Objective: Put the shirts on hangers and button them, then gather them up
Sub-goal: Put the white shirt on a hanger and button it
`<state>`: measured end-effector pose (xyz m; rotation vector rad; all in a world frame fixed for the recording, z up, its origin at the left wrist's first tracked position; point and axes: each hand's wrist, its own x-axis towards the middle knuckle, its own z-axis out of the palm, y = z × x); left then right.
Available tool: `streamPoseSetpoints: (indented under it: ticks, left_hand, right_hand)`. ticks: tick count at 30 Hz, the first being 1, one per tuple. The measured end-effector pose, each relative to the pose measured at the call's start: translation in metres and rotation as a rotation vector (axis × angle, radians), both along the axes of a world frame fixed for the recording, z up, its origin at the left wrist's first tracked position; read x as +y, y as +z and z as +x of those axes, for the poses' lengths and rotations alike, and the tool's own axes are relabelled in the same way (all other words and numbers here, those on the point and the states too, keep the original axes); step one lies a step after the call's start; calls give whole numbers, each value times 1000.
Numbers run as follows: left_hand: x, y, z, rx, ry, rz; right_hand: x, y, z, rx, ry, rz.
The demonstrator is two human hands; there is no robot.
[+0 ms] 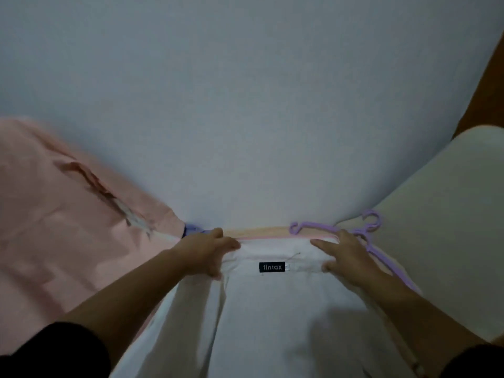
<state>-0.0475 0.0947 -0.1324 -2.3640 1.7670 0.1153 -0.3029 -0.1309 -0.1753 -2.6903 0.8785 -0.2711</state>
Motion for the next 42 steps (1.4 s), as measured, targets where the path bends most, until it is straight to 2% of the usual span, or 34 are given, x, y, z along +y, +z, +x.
streamPoseSetpoints:
  ticks: [6, 9, 13, 15, 19, 21, 23, 27, 30, 42]
  left_hand:
    - [-50, -69, 43, 73, 65, -13]
    - [-61, -101, 47, 154, 111, -64]
    - [-65, -122, 29, 85, 114, -312]
    - [-66, -122, 5, 132, 144, -445]
    - [-65, -137, -66, 248, 176, -569]
    - [-63, -150, -100, 319, 249, -544]
    - [-60, -167, -126, 374, 336, -430]
    - [-56, -193, -149, 350, 408, -341]
    - [-58, -197, -149, 353, 414, -333]
    - [-59, -202, -152, 291, 412, -249]
  right_hand:
    - [-39, -54, 40, 176, 0, -63]
    - [-41, -81, 49, 141, -25, -192]
    - [-38, -99, 39, 112, -102, -124]
    - [-38, -97, 28, 68, -166, -124]
    - [-43, -97, -7, 23, -275, -137]
    - [-44, -99, -29, -8, -341, -141]
    - [-46, -105, -51, -5, -394, -145]
    - [-56, -107, -79, 36, -481, -104]
    - [-63, -110, -87, 94, -484, -43]
    - [-72, -118, -82, 67, -525, -127]
